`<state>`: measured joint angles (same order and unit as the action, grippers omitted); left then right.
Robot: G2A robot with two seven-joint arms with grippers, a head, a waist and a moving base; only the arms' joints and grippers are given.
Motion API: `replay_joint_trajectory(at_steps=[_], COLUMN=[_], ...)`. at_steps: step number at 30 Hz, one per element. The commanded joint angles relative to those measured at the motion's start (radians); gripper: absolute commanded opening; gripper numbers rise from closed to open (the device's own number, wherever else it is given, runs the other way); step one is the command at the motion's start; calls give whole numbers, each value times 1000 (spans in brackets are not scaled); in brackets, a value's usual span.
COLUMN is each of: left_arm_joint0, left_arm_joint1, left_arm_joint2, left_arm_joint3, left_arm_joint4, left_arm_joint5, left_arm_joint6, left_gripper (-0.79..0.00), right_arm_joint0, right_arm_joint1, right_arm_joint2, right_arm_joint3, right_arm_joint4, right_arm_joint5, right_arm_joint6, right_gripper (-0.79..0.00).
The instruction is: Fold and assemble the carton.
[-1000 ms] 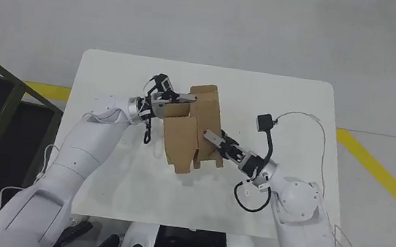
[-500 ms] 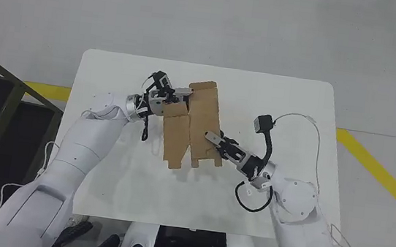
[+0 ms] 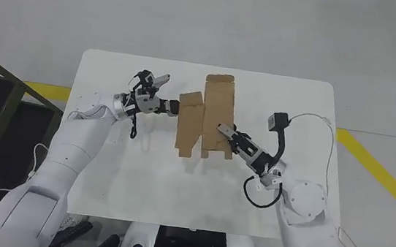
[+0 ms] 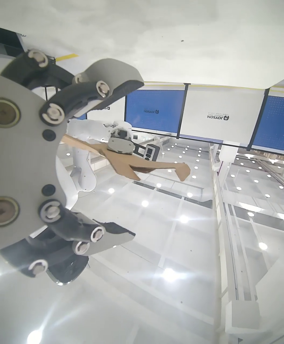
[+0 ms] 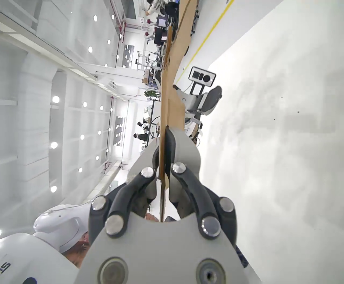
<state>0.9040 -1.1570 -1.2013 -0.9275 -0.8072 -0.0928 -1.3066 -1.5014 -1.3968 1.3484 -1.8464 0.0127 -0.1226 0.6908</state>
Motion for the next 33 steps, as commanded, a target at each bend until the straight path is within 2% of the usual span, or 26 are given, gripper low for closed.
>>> replay_joint_trajectory(at_steps=[1,5,10,14,24,30,31,33], left_arm_joint0=[25,76,129,151,128,112,109,105], left_arm_joint1=[6,16,23,24,25,31,32,34], left_arm_joint2=[-11,-25,-31,-18,-6,-29,-31,-34], left_arm_joint3=[-36,-137,-274,-346,-348,-316,-312,-308], left_arm_joint4=[7,43,131,194,315,280,277,274], left_arm_joint5=[6,8,-78,-146,-305,-291,-287,-280], left_arm_joint6=[-1,7,65,78,98,68,62,53], left_gripper=[0,0,0,0,0,0,-68,-397], right_arm_joint0=[-7,-15,-13,-12,-19,-14,-12,-10], right_arm_joint1=[2,3,4,6,19,28,29,33], right_arm_joint2=[2,-6,-33,-51,-53,-48,-48,-49], right_arm_joint3=[-11,-27,-33,-34,-46,-50,-50,-52], right_arm_joint4=[-6,-14,-6,13,49,56,56,57], right_arm_joint5=[10,34,66,89,134,141,144,149], right_arm_joint6=[-24,-74,-105,-101,-51,-14,-5,10], right_gripper=[-785,-785,-785,-785,-785,-785,-785,-785])
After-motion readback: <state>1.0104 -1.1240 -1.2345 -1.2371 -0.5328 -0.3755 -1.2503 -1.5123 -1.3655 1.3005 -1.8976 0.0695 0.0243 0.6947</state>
